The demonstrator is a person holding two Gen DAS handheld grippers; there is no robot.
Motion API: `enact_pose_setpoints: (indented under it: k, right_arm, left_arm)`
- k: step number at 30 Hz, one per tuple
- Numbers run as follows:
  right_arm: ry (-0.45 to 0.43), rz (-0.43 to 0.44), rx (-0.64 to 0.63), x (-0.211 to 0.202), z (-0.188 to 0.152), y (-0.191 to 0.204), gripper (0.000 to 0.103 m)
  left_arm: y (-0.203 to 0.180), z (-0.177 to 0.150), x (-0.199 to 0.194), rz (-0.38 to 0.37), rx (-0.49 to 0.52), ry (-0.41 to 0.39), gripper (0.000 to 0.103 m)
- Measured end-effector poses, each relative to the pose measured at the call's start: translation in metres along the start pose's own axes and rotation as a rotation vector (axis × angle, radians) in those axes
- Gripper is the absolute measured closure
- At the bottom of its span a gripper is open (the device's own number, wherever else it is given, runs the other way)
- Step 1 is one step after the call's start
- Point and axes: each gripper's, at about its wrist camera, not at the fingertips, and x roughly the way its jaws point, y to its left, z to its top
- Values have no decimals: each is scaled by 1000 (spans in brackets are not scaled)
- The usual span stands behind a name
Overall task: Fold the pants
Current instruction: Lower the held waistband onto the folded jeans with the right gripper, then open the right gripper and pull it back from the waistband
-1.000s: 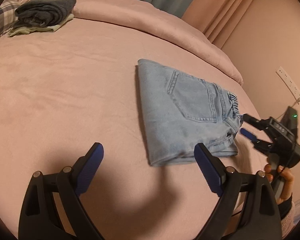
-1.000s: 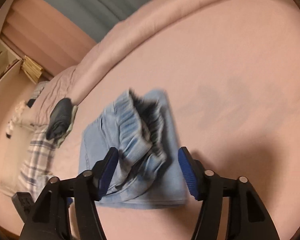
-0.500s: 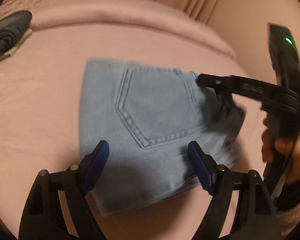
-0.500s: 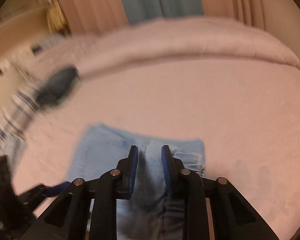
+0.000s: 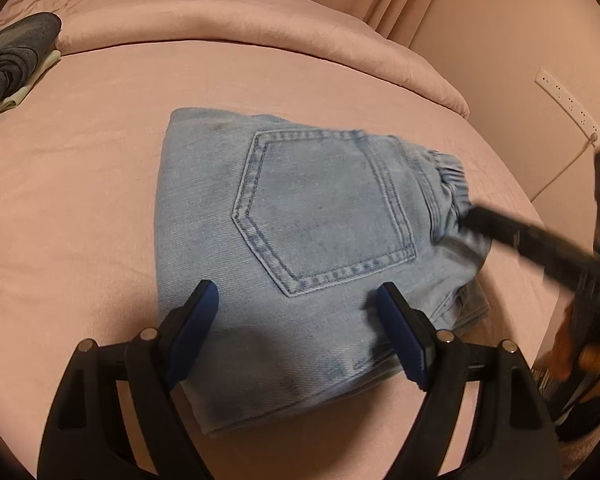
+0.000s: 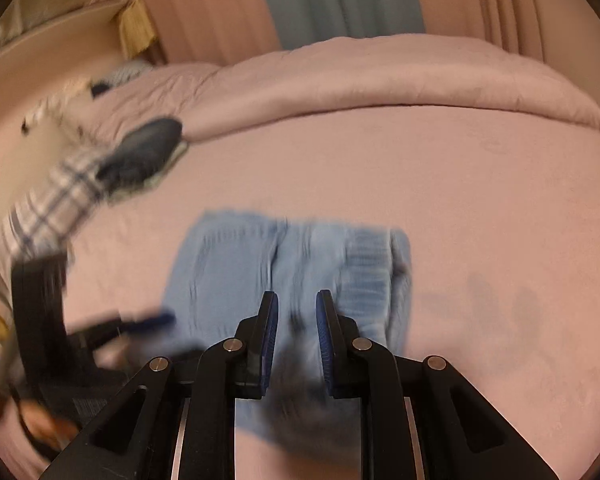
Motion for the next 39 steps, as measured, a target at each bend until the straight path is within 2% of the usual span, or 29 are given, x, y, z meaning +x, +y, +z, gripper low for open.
enact_pose_setpoints:
  k: [5, 10, 12, 15, 17, 18, 20, 21, 23, 27, 32, 39]
  right_arm:
    - [31, -33, -35, 14, -32, -3, 84]
    - [25, -98, -64, 21, -32, 5, 85]
    - [14, -82, -47, 18, -33, 3, 85]
    - [2, -21, 55, 7, -32, -7, 83]
    - [-20, 28, 99, -9, -31, -8, 64]
    - [-30, 42, 104, -13, -32, -8, 59]
    - [-67, 8, 94, -29, -32, -4, 33]
    - [-94, -21, 90, -38, -32, -4, 31]
    - [-118, -8, 104, -47, -32, -7, 31]
    - [-70, 18, 207, -43, -35, -24, 30]
    - [-15, 5, 297, -30, -44, -43, 30]
    - [32, 51, 357, -19, -50, -55, 30]
  left_arm:
    - [-3, -1, 2, 14, 19, -4, 21]
    - [-1, -2, 1, 11, 18, -5, 20]
    - [-1, -2, -1, 11, 18, -5, 20]
    - [2, -3, -12, 10, -28, 4, 19]
    - [8, -4, -26, -21, -81, -14, 17]
    - [14, -6, -33, -34, -114, -28, 14]
    - [25, -10, -45, -34, -177, -44, 8]
    - [31, -14, -49, -33, -204, -46, 8]
    - [44, -21, -54, -36, -254, -40, 8]
    - [59, -36, -59, -27, -309, -10, 8]
    - [59, -36, -60, -48, -313, -2, 8]
    - [52, -27, -49, -75, -299, 19, 8]
